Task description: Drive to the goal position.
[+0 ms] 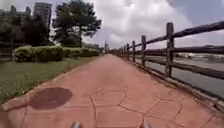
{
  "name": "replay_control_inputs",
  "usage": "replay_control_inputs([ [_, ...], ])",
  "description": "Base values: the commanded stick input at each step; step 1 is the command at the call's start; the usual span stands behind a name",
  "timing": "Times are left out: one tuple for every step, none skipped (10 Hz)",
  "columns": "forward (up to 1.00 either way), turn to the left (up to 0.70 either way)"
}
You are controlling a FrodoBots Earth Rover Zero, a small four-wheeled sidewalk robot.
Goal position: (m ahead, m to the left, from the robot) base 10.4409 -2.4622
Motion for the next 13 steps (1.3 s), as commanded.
replay_control_inputs([
  [0.85,0.11],
  [0.85,0.11],
  [0.85,0.11],
  [0.85,0.11],
  [0.85,0.11],
  [0.85,0.11],
  [0.85,0.06],
  [0.85,-0.05],
  [0.85,-0.23],
  [0.85,-0.23],
  [0.85,-0.23],
  [0.85,-0.23],
  [0.85,-0.23],
])
